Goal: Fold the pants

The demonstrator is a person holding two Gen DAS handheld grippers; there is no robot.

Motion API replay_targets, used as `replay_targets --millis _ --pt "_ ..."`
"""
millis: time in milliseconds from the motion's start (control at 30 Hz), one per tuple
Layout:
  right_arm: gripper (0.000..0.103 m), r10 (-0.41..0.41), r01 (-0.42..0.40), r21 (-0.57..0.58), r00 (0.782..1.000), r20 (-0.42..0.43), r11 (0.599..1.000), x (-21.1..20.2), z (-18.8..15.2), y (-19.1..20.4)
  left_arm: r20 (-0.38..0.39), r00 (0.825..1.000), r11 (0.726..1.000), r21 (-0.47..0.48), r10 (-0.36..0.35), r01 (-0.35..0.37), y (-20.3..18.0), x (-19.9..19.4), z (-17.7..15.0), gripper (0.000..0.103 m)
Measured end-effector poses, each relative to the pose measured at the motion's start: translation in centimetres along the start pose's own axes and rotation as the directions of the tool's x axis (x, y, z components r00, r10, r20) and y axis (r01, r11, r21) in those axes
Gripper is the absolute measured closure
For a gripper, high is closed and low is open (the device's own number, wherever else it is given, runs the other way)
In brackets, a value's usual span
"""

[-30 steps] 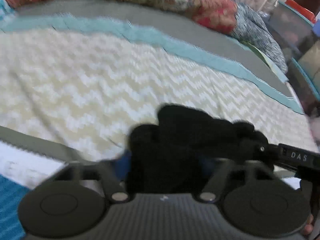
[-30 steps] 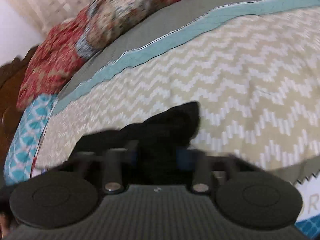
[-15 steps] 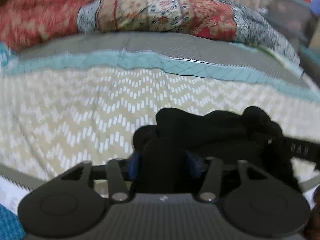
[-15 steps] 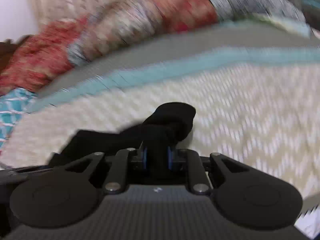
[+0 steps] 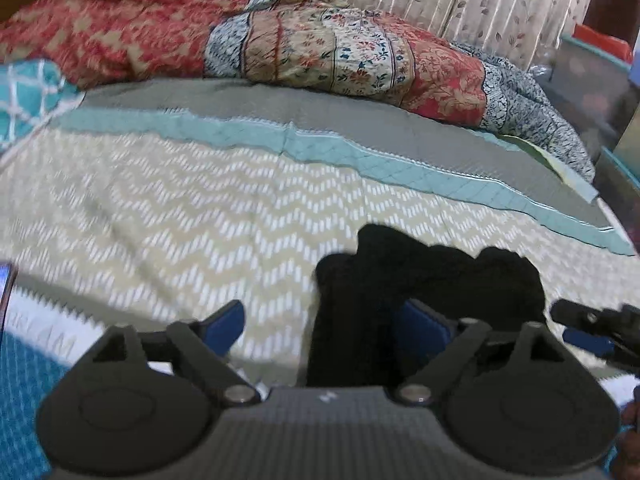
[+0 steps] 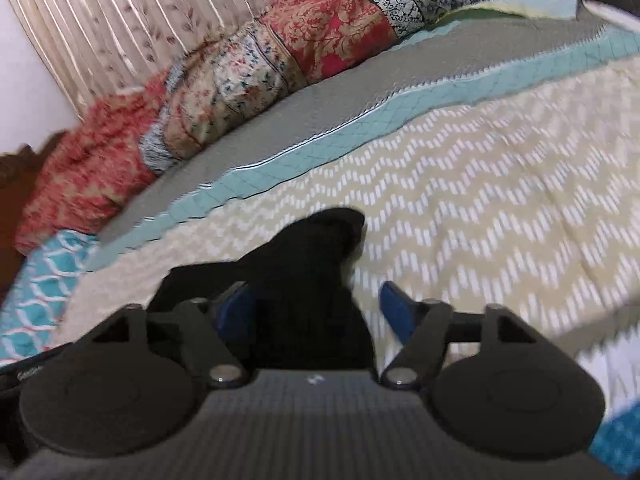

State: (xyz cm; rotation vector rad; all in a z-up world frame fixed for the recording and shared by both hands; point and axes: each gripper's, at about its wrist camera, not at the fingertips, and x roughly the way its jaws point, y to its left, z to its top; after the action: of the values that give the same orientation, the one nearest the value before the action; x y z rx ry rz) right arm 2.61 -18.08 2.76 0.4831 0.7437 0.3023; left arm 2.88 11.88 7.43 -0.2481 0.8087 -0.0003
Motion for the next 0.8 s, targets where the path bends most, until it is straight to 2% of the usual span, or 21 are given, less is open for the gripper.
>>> replay_targets --millis 100,200,300,433,667,800 --pt "0.016 0.067 -0.066 0.035 0.997 -0.043 0.997 -0.9 -1.7 -0.6 -0.035 0.999 0.999 -0.009 -0.032 0.031 0.8 -0.3 -1.6 0.006" --pt "0.016 0.085 -0.083 0.030 0.994 -0.063 0.996 -1.3 -3.3 -0.5 -0.064 0.997 0.999 -0.030 -0.033 0.031 1.2 -0.1 -3.1 0.003" --pt "0.016 0.091 -0.089 0.032 0.992 -0.090 0.996 -1.0 -4.2 -0.2 -0.095 0.994 0.993 -0.103 -0.061 0.051 1.9 0.4 -3.9 0.000" --pt "0.012 0.122 -0.112 0.090 0.986 -0.112 0.990 0.0 -4.9 -0.4 -0.144 0.984 0.979 -0.191 -0.105 0.076 2.5 1.5 -4.4 0.000" --pt "0.000 0.216 -0.201 0.161 0.973 -0.079 0.966 0.4 -5.5 -1.8 -0.185 0.979 0.986 -0.159 -0.088 0.059 1.7 2.9 -5.0 0.000" --pt "0.000 0.217 -0.210 0.102 0.974 -0.059 0.972 0.0 -6.1 -1.4 -0.168 0.982 0.989 -0.129 -0.089 0.068 1.5 3.2 -5.4 0.000"
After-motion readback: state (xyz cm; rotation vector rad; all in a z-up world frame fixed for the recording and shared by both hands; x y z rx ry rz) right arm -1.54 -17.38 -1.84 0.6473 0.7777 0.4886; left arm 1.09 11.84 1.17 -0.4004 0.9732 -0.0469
